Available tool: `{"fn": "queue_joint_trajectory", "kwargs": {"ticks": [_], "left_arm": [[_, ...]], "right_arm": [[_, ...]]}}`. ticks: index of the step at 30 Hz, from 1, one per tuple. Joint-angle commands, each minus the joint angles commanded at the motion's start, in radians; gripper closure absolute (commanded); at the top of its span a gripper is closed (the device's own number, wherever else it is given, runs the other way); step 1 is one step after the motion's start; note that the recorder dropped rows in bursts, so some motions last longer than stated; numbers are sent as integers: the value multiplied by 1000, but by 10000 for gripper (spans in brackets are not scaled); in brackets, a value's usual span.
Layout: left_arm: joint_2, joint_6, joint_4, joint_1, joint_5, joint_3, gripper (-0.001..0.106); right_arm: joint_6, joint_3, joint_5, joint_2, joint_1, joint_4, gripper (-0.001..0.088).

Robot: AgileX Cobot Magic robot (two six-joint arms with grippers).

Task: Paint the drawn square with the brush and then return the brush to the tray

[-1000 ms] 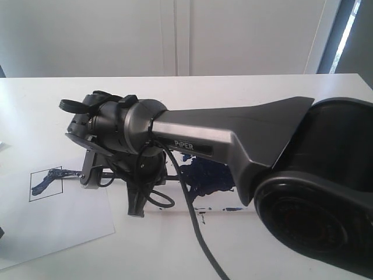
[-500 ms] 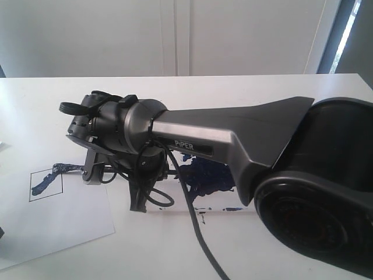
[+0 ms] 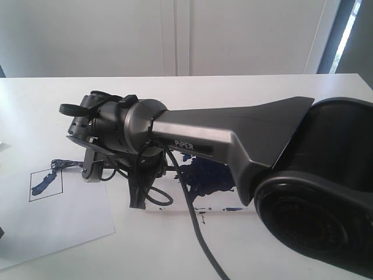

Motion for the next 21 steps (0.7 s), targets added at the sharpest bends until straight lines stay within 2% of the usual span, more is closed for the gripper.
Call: {"fn": "queue_joint_trajectory", "kwargs": {"ticks": [21], "left_arm": [[0, 0, 0, 0, 0, 0, 517]], "right_arm": [[-102, 0, -2, 0, 35, 25, 868]]}}
